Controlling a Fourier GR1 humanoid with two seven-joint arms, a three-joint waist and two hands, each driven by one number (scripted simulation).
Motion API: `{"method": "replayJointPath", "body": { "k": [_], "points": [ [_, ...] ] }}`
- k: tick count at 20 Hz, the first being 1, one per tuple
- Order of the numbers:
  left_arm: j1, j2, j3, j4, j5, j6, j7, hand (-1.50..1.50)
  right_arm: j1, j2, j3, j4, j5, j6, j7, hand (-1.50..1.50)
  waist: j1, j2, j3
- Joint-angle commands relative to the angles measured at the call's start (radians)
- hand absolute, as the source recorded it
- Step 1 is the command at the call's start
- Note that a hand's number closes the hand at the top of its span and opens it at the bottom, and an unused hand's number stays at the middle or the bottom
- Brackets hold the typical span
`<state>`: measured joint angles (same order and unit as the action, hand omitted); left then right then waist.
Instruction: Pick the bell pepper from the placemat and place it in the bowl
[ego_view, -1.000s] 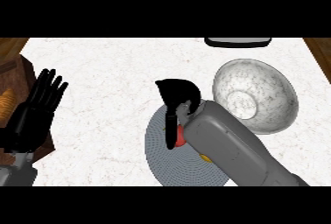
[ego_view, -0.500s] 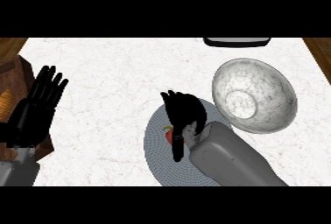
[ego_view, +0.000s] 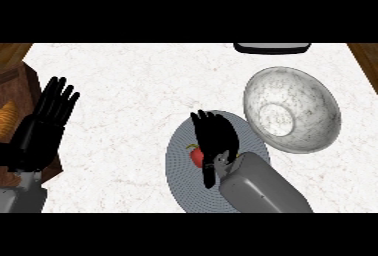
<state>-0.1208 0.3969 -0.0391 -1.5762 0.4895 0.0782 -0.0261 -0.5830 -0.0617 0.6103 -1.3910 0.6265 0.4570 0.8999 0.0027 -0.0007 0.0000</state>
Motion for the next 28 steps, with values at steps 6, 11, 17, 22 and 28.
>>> {"method": "replayJointPath", "body": {
  "k": [6,11,17,22,28],
  "points": [
    [0.002,-0.041,0.056,0.004,-0.028,-0.053,0.002,0.00,-0.031,0.060,-0.037,0.183,0.079,-0.033,-0.062,-1.50,0.006,0.002,0.000],
    [0.021,-0.075,0.054,-0.015,-0.084,-0.048,-0.005,0.00,0.009,0.061,0.006,0.122,0.049,0.008,0.018,-1.50,0.003,0.000,0.000],
    [-0.009,-0.077,0.067,0.003,-0.097,-0.056,0.018,0.00,-0.042,0.056,0.062,0.261,0.140,-0.013,-0.132,1.50,0.001,0.001,0.000],
    [0.010,-0.077,0.099,-0.031,-0.063,-0.091,0.056,0.00,-0.105,0.061,0.105,0.341,0.122,-0.022,-0.147,1.50,0.011,0.001,0.000],
    [0.002,-0.114,0.096,-0.014,-0.111,-0.086,0.053,0.00,-0.039,0.011,0.017,0.181,0.226,0.064,-0.256,1.50,-0.003,-0.001,0.000]
  ]
}}
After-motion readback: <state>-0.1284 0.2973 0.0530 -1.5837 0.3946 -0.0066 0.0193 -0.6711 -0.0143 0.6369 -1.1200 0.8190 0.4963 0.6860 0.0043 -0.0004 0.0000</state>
